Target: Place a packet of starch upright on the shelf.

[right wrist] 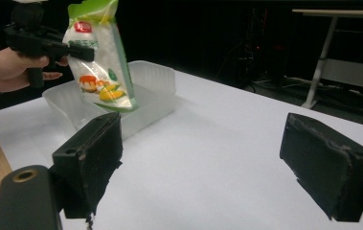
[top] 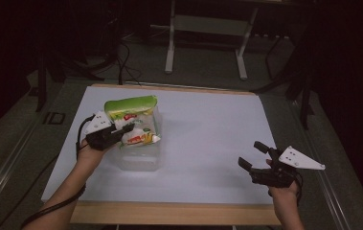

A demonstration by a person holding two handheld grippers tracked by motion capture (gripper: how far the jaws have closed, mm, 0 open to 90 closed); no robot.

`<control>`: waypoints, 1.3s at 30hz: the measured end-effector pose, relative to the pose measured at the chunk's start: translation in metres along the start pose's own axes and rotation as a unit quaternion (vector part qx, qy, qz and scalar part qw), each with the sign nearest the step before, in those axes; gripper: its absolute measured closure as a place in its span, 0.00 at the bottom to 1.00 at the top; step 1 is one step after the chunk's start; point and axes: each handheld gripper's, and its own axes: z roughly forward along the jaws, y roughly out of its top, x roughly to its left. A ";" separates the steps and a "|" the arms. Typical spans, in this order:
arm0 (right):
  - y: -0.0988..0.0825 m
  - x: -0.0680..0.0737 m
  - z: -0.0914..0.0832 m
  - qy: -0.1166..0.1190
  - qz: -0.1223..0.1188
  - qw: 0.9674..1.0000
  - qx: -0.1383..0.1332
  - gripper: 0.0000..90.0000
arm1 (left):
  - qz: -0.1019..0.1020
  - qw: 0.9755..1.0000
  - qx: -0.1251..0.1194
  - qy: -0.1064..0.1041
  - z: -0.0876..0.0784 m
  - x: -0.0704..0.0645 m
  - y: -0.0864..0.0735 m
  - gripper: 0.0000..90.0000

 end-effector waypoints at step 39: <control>-0.006 -0.002 0.004 0.005 0.007 1.000 0.008 0.16 | 0.041 0.996 0.079 -0.009 0.021 -0.004 -0.020 0.71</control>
